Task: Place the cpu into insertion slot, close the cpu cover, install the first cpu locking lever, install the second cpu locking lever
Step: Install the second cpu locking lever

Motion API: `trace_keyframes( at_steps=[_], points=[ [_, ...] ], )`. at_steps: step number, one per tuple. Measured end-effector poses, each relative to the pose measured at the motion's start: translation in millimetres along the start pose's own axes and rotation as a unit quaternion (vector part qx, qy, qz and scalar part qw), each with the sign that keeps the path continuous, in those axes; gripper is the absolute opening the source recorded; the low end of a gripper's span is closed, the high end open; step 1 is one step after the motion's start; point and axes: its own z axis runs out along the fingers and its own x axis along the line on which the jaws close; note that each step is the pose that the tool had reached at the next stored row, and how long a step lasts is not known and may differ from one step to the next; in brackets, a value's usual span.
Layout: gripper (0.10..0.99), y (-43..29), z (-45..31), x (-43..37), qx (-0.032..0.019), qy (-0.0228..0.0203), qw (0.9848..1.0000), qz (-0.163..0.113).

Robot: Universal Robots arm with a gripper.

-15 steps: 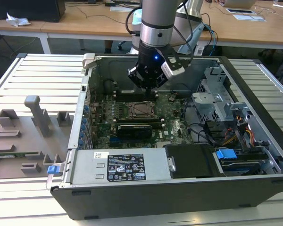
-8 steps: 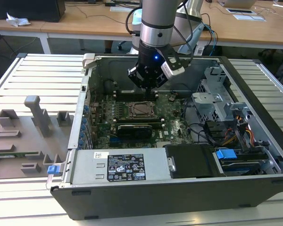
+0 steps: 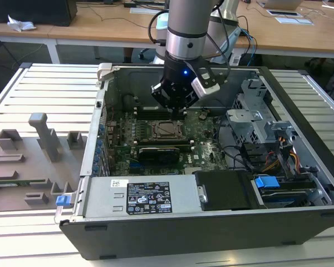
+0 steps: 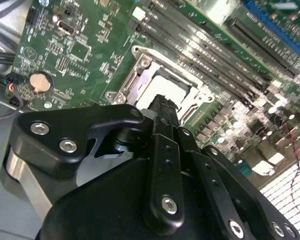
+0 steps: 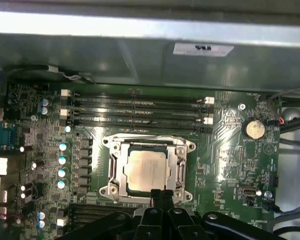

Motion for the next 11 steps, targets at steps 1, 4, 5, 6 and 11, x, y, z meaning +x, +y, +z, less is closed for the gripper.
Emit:
trace_keyframes(
  at_steps=[1, 4, 5, 6, 11],
  points=[
    [0.106, -3.1, 0.1, 0.2, -0.0001, 0.0000, 1.0000, 0.000],
    [0.106, -9.3, 0.2, 0.5, -0.0001, 0.0000, 1.0000, 0.000],
    [0.106, -12.1, 0.3, 0.7, -0.0001, 0.0000, 1.0000, 0.000],
    [0.106, -14.8, 0.4, 0.9, -0.0002, 0.0000, 1.0000, 0.000],
    [0.106, -20.9, 2.3, 1.4, -0.0002, 0.0000, 1.0000, 0.000]
  ],
)
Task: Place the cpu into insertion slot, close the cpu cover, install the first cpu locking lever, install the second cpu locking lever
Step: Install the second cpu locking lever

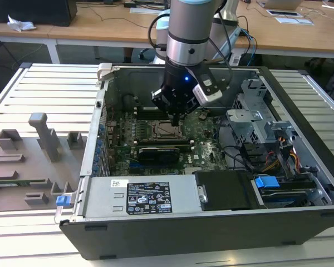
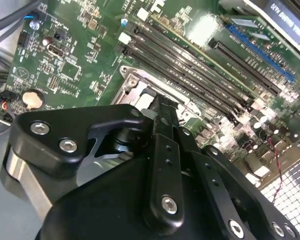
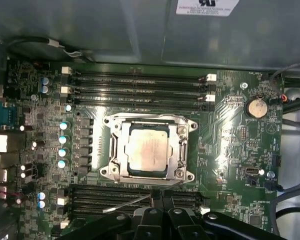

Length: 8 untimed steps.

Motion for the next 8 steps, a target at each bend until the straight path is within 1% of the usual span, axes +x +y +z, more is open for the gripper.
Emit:
trace_keyframes(
  at_steps=[1, 3, 5, 7, 8],
  points=[
    [0.106, -1.8, 1.3, 0.1, 0.0000, 0.0000, 1.0000, 0.000],
    [0.106, -3.0, 4.2, 0.1, 0.0000, 0.0000, 1.0000, 0.000],
    [0.106, -3.7, 8.3, 0.1, 0.0000, 0.0000, 1.0000, 0.000],
    [0.106, -4.6, 14.8, 0.0, 0.0000, 0.0000, 1.0000, 0.000],
    [0.106, -6.8, 16.2, 0.2, -0.0004, 0.0001, 1.0000, 0.000]
  ],
)
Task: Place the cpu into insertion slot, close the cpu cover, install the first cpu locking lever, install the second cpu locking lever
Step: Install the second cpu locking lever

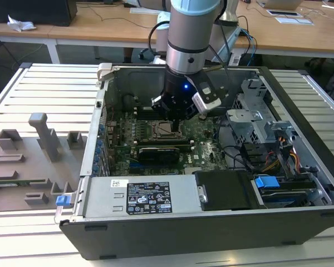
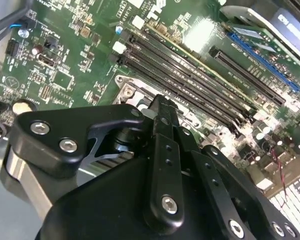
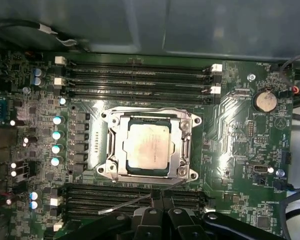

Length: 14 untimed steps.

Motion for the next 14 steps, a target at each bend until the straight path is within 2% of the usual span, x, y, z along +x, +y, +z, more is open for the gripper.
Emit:
trace_keyframes(
  at_steps=[3, 4, 6, 8, 9, 11, 13, 14],
  points=[
    [0.106, -9.6, 1.4, 0.6, -0.0098, -0.0007, 1.0000, 0.000],
    [0.106, -13.8, 1.6, 1.0, -0.0175, -0.0011, 0.9998, 0.000],
    [0.106, -17.7, 1.8, 1.3, -0.0278, -0.0017, 0.9996, 0.000],
    [0.106, -20.8, 1.9, 1.6, -0.0476, -0.0029, 0.9989, -0.001],
    [0.106, -22.2, 1.9, 1.7, -0.0606, -0.0037, 0.9982, -0.001],
    [0.106, -24.8, 2.0, 2.0, -0.0785, -0.0048, 0.9969, -0.001],
    [0.106, -29.3, 2.4, 3.8, -0.0878, -0.0053, 0.9961, -0.001],
    [0.106, -32.6, 3.3, 10.6, -0.0898, -0.0054, 0.9959, -0.002]
  ],
)
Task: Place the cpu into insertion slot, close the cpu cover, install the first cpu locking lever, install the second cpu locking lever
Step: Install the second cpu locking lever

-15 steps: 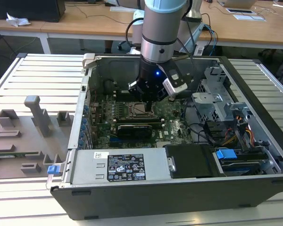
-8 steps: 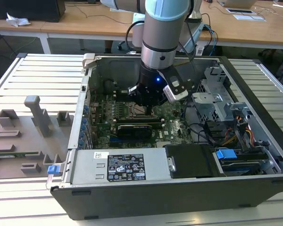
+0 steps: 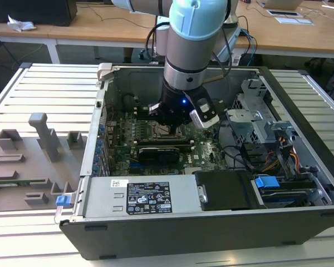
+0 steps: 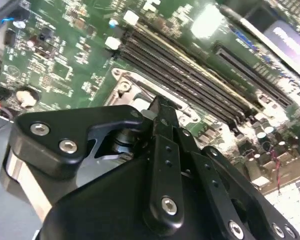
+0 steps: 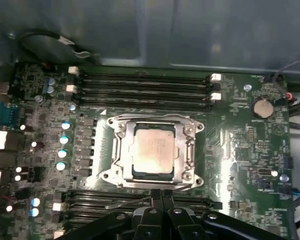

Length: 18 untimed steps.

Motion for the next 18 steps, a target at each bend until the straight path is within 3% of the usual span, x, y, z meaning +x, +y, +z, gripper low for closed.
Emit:
trace_keyframes(
  at_steps=[5, 7, 11, 14, 18],
  points=[
    [0.106, -1.1, 4.6, 27.8, -0.0080, -0.0005, 1.0000, 0.000],
    [0.106, -2.2, 8.2, 35.6, -0.0088, -0.0004, 1.0000, -0.001],
    [0.106, -6.6, 14.5, 43.6, -0.0097, 0.0002, 0.9999, -0.004],
    [0.106, -7.4, 18.7, 47.2, -0.0106, 0.0033, 0.9997, -0.021],
    [0.106, -2.8, 24.8, 46.8, -0.0106, 0.0065, 0.9992, -0.038]
  ],
)
